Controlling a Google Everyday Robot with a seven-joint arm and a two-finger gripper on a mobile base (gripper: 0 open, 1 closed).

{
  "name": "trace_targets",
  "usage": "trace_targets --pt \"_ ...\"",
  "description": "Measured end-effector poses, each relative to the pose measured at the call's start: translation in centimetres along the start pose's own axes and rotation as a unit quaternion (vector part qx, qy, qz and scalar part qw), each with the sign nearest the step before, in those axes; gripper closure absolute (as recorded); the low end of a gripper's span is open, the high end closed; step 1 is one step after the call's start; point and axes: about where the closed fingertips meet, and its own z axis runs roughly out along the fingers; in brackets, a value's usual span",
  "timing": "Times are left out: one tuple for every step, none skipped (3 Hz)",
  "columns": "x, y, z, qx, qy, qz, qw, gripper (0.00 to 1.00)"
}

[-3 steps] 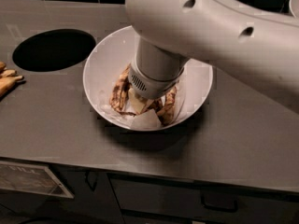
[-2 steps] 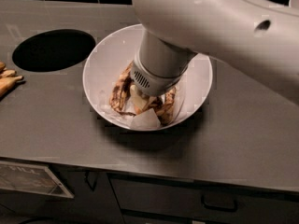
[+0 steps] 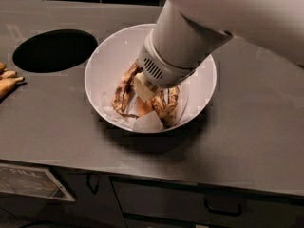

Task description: Pick banana from white bowl

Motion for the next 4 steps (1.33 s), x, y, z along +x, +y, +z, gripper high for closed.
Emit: trace_targets --pt "-1.1 -1.8 -3.7 0.007 -0.050 -0.021 0.9985 1.00" --pt "-1.1 -1.8 -3.8 0.007 -0.050 -0.022 0.9985 1.00" --pt "-3.5 -1.0 -5.4 0.009 -0.043 -0.048 0.9979 1.00" --pt "-7.5 0.3 -7.3 -0.013 -0.028 -0.123 0.9919 1.00"
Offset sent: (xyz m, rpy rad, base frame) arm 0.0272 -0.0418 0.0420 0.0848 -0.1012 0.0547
